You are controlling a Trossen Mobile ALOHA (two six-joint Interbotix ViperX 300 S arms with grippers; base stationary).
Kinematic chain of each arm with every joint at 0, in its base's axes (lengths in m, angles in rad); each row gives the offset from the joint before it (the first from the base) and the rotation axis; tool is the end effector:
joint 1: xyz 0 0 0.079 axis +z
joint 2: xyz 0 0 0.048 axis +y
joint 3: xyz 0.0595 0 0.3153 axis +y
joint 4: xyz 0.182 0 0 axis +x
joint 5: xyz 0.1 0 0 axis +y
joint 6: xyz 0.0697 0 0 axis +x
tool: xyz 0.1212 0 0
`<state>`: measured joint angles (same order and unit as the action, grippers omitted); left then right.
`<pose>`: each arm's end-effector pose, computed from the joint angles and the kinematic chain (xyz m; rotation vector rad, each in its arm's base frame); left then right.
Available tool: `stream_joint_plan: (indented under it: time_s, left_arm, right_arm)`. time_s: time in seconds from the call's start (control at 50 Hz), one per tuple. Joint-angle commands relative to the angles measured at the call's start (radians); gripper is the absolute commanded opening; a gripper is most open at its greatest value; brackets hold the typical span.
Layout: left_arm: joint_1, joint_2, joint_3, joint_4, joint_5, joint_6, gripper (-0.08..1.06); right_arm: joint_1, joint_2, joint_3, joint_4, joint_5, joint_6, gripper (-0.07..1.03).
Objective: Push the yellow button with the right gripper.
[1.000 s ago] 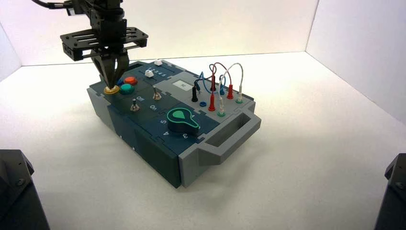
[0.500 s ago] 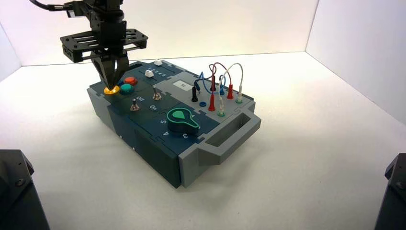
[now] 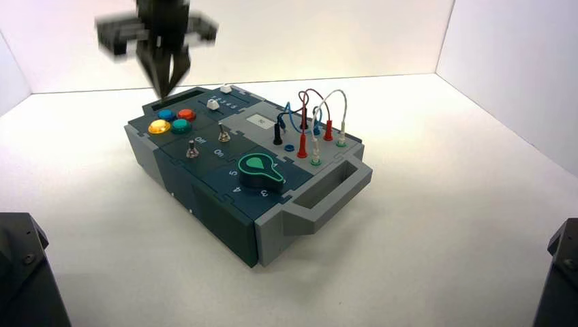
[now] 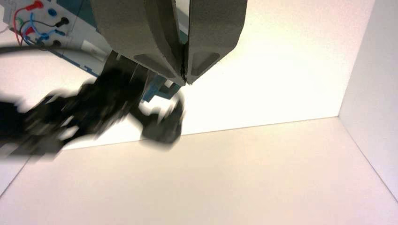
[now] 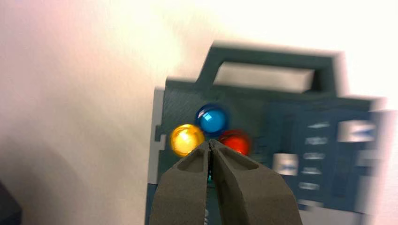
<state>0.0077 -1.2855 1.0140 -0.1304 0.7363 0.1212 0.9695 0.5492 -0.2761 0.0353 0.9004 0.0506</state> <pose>0.1563 -0.0155 0.2639 0.0020 0.4592 -0.0839 0.3129 0.4654 0.1129 -0.4924 1.1130 0.8338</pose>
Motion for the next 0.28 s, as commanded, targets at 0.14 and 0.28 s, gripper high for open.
stream_joint_plan:
  time_s: [0.14,0.28]
  left_arm:
    - [0.006,-0.014,-0.031,0.002,0.017,0.005,-0.03]
    - [0.006,-0.014,-0.020,-0.003,0.018,-0.002,-0.03]
  right_arm:
    - [0.008,-0.146,0.028,-0.003,-0.028,-0.032,-0.02]
    - [0.008,-0.153,0.044,-0.005,-0.031,-0.037,-0.02]
